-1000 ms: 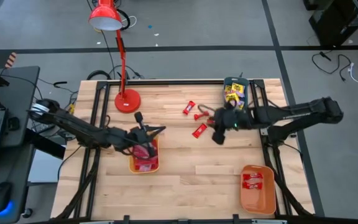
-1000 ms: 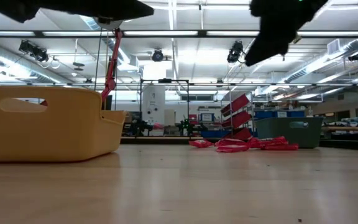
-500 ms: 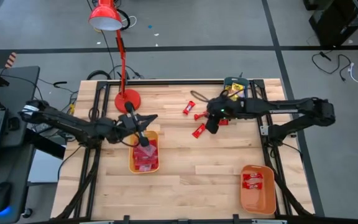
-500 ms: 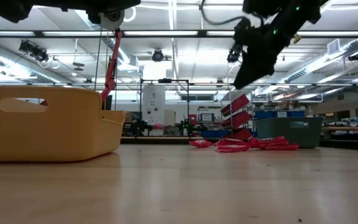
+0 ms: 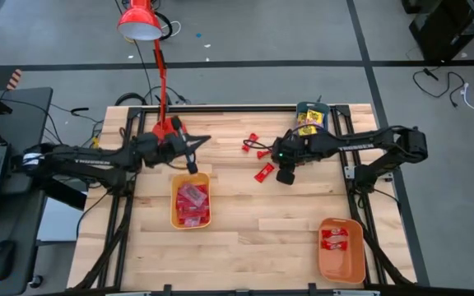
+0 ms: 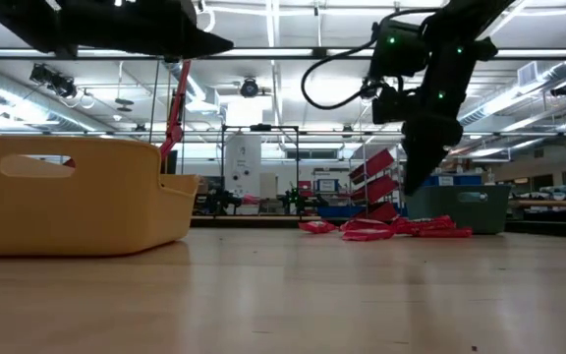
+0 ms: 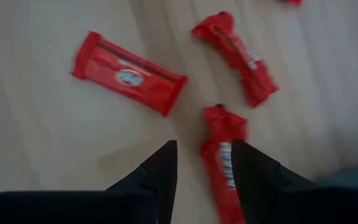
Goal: Sort candy
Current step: Put the red chocolate into the orange bin
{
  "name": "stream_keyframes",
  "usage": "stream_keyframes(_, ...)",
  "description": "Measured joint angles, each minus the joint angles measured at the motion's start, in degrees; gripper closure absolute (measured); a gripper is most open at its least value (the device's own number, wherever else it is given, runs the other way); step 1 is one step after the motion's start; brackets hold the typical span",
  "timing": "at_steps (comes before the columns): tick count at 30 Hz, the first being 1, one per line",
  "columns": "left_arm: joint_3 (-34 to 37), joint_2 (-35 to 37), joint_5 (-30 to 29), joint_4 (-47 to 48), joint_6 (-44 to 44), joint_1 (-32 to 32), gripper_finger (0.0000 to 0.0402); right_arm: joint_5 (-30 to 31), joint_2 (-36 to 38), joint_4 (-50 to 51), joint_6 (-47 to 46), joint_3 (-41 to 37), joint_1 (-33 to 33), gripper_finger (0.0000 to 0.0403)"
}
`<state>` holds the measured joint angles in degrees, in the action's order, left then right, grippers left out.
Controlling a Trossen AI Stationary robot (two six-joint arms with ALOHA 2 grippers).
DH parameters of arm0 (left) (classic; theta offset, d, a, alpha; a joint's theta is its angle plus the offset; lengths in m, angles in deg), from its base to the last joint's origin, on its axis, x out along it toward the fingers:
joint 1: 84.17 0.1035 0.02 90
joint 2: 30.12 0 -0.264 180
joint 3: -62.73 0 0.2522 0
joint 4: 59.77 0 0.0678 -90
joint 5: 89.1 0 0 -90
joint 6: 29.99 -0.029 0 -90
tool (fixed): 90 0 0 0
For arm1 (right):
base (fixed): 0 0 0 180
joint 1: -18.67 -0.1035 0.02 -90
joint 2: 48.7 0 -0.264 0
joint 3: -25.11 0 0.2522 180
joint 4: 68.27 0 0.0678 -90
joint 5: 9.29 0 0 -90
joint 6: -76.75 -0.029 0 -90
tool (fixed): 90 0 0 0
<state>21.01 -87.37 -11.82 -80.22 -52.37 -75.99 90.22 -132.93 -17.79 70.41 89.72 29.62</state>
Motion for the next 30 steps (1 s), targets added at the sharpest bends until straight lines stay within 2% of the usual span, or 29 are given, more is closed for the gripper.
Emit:
stream_keyframes(3, 0.0, 0.0, 2.7, 0.1, 0.0, 4.5, 0.0401, 4.4, 0.1, -0.3, 3.2, 0.0, -0.4, 0.0256)
stream_keyframes(11, 0.0, 0.0, 5.9, 3.4, 0.1, 12.2, 0.0401, 4.8, -4.3, -0.7, 2.6, 0.0, -0.4, 0.0234)
stream_keyframes(19, 0.0, 0.0, 6.0, 5.0, 0.3, 14.0, 0.0401, 7.8, -8.3, -1.8, 0.1, 0.0, 0.2, 0.0229)
stream_keyframes(30, 0.0, -0.1, 7.0, 7.3, 0.7, 14.3, 0.04, 5.6, -11.5, -3.7, 0.3, 0.0, 2.4, 0.024)
